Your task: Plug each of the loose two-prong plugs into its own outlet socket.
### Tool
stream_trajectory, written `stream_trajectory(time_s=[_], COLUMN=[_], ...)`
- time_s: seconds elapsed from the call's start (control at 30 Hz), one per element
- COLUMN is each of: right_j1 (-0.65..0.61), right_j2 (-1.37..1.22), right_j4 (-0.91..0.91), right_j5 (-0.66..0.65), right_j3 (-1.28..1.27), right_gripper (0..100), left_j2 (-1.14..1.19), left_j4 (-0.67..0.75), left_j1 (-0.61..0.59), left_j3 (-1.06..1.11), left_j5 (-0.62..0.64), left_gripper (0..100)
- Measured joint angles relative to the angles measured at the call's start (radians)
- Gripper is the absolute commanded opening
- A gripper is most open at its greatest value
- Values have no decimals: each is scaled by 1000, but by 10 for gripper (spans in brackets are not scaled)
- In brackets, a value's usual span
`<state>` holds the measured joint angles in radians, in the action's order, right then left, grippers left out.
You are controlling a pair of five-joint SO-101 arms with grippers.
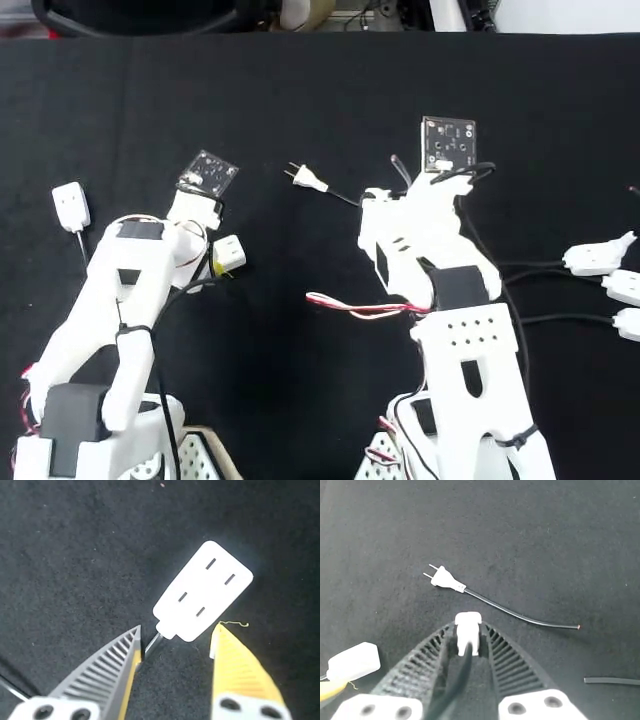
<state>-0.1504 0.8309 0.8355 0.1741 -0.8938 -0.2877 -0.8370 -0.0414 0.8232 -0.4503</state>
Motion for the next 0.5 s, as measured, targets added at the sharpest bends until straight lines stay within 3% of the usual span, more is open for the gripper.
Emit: stream_trajectory(time_s=[0.27, 0.4, 0.5], right_j1=[0, 0, 0], right_j2=[0, 0, 0], right_j4=[0, 0, 0], right_j5=[-15, -15, -15], right_j3=[0, 0, 0], right_gripper=[12, 12, 12], left_j2=[0, 9, 52], left_j4=[12, 58, 69], left_j1=[57, 72, 106], left_j3=[0, 0, -2], left_j5=[-69, -160, -241], left_gripper=[234, 309, 280])
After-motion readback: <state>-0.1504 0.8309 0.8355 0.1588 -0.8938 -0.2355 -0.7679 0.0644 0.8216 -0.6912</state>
